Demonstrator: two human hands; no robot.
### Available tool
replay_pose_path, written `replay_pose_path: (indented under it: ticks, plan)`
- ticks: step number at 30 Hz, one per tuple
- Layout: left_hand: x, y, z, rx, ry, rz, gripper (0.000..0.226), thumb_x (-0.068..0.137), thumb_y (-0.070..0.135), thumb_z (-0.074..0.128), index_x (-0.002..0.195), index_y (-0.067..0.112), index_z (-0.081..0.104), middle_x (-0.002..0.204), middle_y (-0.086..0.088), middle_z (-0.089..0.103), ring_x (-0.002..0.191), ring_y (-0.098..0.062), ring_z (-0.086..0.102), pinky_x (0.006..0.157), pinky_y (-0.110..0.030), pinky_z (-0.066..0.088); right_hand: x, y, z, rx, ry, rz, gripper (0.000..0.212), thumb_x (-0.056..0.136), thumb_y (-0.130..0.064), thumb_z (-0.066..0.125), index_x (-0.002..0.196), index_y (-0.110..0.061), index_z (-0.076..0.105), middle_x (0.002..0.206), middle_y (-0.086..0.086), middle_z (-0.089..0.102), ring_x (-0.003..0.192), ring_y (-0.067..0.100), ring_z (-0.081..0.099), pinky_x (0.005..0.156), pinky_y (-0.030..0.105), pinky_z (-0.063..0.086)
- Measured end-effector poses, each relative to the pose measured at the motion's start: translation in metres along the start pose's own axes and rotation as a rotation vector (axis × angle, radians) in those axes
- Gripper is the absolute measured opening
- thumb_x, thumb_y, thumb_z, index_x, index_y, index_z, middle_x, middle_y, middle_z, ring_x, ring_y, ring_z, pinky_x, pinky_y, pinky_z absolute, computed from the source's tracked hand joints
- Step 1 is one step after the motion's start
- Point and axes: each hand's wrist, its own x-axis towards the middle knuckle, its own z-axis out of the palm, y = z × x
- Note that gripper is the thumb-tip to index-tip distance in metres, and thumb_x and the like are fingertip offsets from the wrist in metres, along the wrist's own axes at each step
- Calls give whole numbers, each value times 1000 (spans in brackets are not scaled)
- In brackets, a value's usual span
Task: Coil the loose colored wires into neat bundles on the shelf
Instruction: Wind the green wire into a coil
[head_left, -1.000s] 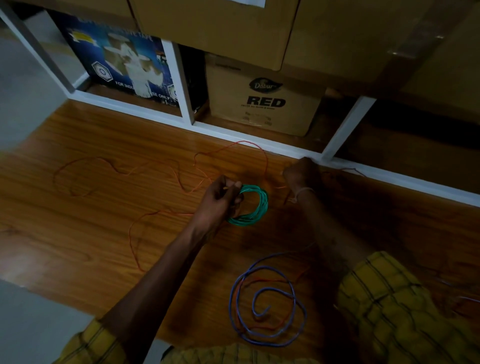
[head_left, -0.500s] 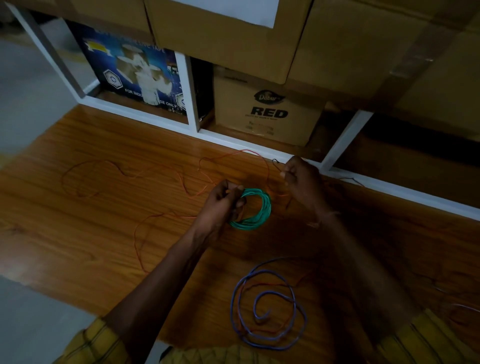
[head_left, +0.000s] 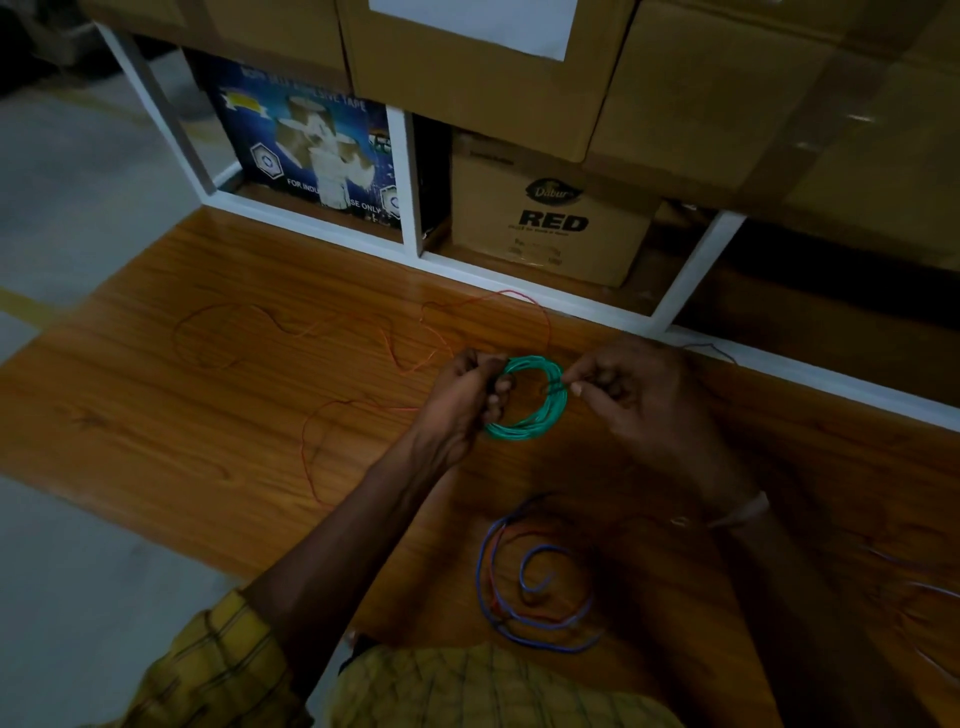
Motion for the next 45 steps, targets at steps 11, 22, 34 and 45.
replay_pose_path:
  ticks: [11, 22, 34, 45]
  plan:
    - [-12, 6, 16, -115, 0, -39, 15, 109, 12, 48, 95, 13, 54, 61, 2, 47, 42, -4, 34, 35, -16, 26, -14, 3, 45, -326, 238, -192, 16, 81, 5, 72, 82, -10, 68, 80, 2, 64, 81, 15, 54, 68, 35, 47]
    - [-23, 17, 27, -122, -90, -166, 22, 109, 12, 43, 91, 10, 55, 59, 3, 50, 41, -3, 33, 39, -16, 18, -17, 7, 44, -479, 247, -357, 19, 100, -2, 56, 85, -3, 68, 80, 11, 59, 76, 29, 54, 70, 41, 49]
    - [-19, 23, 28, -121, -193, -253, 21, 110, 13, 40, 96, 6, 54, 60, 2, 52, 39, -4, 32, 35, -16, 19, -13, 14, 38, -535, 272, -439, 12, 97, 1, 61, 95, 2, 73, 85, 16, 65, 78, 32, 59, 74, 44, 51]
    - [-22, 24, 33, -43, -189, -88, 14, 108, 7, 46, 100, 9, 57, 69, -5, 61, 45, -4, 38, 37, -15, 22, -12, 1, 25, -182, 373, -207, 9, 86, 0, 75, 88, -8, 71, 87, 2, 67, 82, 19, 60, 71, 32, 48]
